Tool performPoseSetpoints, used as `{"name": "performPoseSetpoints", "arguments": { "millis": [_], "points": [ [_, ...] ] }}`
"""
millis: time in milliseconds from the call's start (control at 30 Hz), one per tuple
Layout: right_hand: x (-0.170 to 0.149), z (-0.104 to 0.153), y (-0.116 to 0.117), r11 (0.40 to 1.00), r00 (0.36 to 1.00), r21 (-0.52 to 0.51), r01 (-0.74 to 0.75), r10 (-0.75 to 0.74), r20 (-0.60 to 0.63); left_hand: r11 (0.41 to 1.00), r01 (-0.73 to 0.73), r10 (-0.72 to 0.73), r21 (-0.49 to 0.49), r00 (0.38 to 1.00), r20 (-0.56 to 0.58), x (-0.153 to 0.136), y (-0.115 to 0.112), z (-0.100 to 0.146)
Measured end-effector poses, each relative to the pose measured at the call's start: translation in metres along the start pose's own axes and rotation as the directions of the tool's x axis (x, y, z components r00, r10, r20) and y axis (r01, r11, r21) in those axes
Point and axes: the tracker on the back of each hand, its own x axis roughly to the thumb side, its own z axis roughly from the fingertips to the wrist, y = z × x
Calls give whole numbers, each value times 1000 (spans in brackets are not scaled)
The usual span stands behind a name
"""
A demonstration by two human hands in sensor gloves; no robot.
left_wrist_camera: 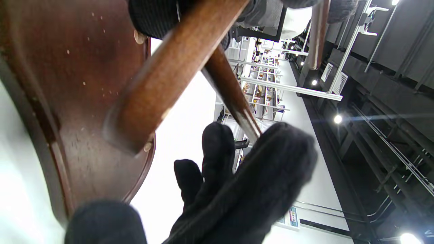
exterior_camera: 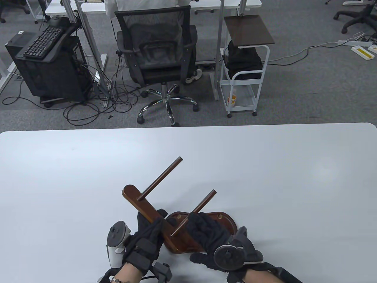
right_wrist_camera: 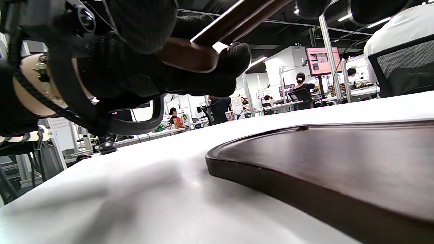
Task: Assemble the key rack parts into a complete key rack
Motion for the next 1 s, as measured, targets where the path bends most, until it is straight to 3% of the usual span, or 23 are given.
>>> {"name": "performPoseSetpoints", "arguments": {
  "millis": [333,500,600,700,800,1000],
  "points": [
    [-4,1,-21,980,998,-188,-63,59,-28,987,-142,144,-74,989,24,13,-37,-9],
    [-8,2,-45,962,999,-273,-33,30,-16,959,-245,253,-143,966,45,26,-52,-19],
    [-8,4,-61,940,999,-340,-40,46,11,938,-246,277,-246,956,100,41,-55,-26],
    [-8,6,-82,909,999,-417,-19,37,35,908,-200,277,-367,946,170,61,-54,-31],
    [-6,9,-103,875,996,-478,75,-43,78,896,-170,303,-411,910,285,84,-39,-37],
    [-12,10,-122,838,964,-477,265,-223,142,844,-109,366,-526,833,414,101,-9,-41]
  ]
}}
